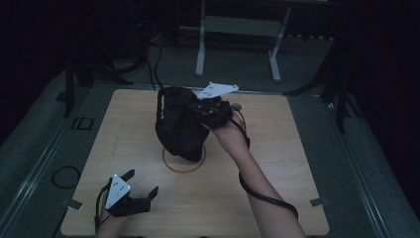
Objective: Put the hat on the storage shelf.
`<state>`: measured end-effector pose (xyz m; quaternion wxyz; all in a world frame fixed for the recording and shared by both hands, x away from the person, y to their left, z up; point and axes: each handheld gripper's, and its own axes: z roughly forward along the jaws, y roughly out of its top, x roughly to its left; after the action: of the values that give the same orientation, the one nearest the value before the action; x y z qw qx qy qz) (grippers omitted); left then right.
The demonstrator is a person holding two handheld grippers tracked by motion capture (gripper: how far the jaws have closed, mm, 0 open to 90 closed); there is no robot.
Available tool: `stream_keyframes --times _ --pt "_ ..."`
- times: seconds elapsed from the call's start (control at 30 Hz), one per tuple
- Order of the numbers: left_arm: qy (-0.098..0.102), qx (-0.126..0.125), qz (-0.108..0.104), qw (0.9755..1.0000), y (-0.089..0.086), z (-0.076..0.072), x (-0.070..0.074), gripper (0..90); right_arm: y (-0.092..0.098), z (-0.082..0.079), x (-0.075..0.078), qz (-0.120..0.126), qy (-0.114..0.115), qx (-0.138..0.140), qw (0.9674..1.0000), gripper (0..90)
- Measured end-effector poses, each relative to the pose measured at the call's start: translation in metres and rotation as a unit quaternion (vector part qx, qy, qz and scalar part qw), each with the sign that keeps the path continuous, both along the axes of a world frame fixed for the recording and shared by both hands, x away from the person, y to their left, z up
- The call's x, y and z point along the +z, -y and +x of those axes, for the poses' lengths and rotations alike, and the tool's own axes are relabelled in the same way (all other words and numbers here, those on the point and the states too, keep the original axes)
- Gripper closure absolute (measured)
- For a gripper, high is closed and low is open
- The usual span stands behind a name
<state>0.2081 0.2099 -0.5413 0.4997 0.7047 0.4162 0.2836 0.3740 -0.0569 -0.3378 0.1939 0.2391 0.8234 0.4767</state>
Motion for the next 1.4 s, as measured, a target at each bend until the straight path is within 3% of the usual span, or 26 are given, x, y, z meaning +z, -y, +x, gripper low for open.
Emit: stream_keyframes --times 0.03,0.17,0.23,0.63,0.77,0.87,0.9,1.03,1.17,1.4 --pt "-0.001 0.001 0.0 1.0 0.0 0.0 0.0 2.7 -0.001 0.001 -0.001 0.002 -0.004 0.005 1.0 80.6" --pt "-0.002 -0.002 0.001 1.0 0.0 0.0 -0.001 2.7 -0.005 0.001 -0.005 -0.006 -0.002 0.006 1.0 74.1" --pt "-0.004 -0.004 0.0 1.0 0.001 0.0 -0.002 2.7 -0.004 0.002 -0.005 0.006 -0.007 0.008 0.9999 65.4" --pt "-0.006 -0.003 -0.002 1.0 0.001 0.001 -0.003 2.7 0.0 -0.001 0.002 0.01 -0.008 0.008 0.9999 48.4" --pt "-0.007 -0.001 -0.004 1.0 0.0 0.001 -0.003 2.7 0.008 -0.003 0.003 0.01 -0.012 0.013 0.9998 37.9" --pt "-0.008 -0.001 -0.004 1.0 0.0 0.001 -0.004 2.7 0.013 -0.002 0.002 0.011 -0.015 0.013 0.9997 35.2" --pt "-0.009 -0.001 -0.004 1.0 0.0 0.002 -0.004 2.7 0.018 -0.001 0.001 0.016 -0.018 0.008 0.9997 28.8" --pt "-0.009 -0.001 -0.004 1.0 0.0 0.002 -0.004 2.7 0.03 0.001 -0.002 0.039 -0.032 0.01 0.9987 17.5" --pt "-0.008 -0.001 -0.005 1.0 0.0 0.001 -0.004 2.7 0.037 0.002 -0.009 0.029 -0.032 0.015 0.999 12.7" --pt "-0.008 0.0 -0.005 1.0 0.0 0.001 -0.004 2.7 0.049 0.0 -0.022 0.019 -0.019 0.012 0.9996 12.9"
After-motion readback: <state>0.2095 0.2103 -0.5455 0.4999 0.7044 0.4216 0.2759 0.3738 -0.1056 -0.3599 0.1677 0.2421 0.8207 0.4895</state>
